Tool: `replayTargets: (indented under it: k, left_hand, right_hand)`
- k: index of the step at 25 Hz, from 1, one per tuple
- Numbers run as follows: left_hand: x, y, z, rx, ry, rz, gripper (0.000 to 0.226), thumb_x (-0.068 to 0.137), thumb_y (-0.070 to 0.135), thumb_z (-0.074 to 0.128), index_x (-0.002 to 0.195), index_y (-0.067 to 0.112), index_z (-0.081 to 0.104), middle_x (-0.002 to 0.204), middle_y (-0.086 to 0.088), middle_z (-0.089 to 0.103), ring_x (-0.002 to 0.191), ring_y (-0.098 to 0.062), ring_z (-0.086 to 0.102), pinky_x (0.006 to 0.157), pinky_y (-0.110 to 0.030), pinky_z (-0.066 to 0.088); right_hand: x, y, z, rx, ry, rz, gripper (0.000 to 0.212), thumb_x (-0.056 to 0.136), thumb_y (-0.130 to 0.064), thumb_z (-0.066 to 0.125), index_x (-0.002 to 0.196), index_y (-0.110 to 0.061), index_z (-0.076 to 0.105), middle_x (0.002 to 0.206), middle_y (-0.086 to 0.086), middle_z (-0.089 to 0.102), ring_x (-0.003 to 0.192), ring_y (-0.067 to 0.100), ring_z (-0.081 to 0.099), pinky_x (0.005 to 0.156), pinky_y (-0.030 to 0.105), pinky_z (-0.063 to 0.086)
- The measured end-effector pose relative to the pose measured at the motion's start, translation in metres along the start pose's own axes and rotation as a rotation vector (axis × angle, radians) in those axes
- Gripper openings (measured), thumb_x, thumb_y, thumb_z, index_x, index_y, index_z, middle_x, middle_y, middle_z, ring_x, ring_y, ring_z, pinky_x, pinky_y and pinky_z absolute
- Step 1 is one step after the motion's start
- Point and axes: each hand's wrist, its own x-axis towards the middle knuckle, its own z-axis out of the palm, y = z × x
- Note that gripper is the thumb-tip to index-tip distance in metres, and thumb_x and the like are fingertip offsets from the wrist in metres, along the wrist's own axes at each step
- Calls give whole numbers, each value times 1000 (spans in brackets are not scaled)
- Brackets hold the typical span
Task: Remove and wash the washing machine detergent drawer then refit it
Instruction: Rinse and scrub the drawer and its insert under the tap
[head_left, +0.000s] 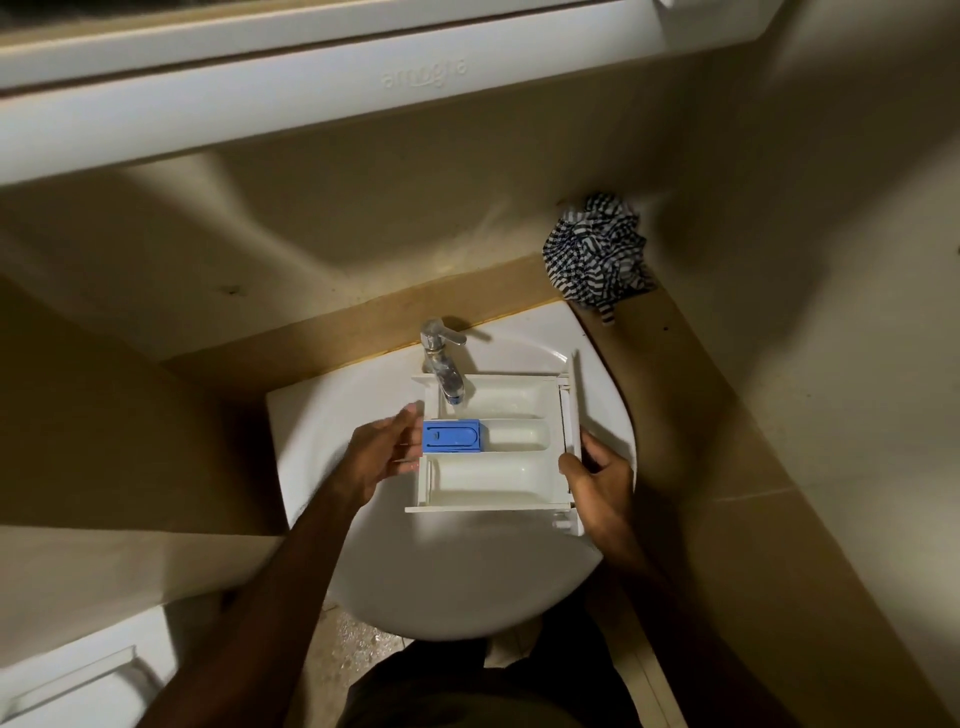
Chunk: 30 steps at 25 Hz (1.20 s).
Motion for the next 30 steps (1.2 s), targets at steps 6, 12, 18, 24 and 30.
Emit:
replayTargets:
  k: [6,12,18,24,30]
  left_hand:
    - [-45,-46,14,-159,69,60,55,86,70,69,124,31,71,114,0,79,108,-28,74,75,-42,65]
    - [-56,-68,56,-584,101,6,72,86,54,77,146,19,57,134,-12,71,122,-30,68,101,-51,57]
    - [-52,-62,57,-530,242,106,38,100,55,57,126,31,71,110,-4,80,104,-27,76,67,-40,64]
    - [-42,-46,27,-365,187,55,59,95,77,44,128,35,69,108,-1,81,98,-22,78,67,-34,62]
    - [-28,-14,36,-140,98,66,61,94,81,36,107,35,73,92,5,82,84,-15,78,71,-32,52]
  right_hand:
    - [-25,15,20,55,123,1,53,93,-13,71,144,-24,62,128,-10,73,110,11,73,98,39,61]
    - [-42,18,35,83,167,28,50,97,-18,71,145,-25,61,130,-5,72,114,15,70,102,44,58]
    - [-59,19,34,-59,136,84,81,94,-50,72,162,-34,31,160,2,47,138,21,54,112,43,49]
    - [-27,-2,-8,-688,148,-1004,40,92,-23,73,129,-9,73,153,11,56,150,31,41,121,53,36]
    - [-33,14,7,-824,-283,-1062,27,97,-23,64,118,-13,78,140,2,68,120,17,66,88,37,60]
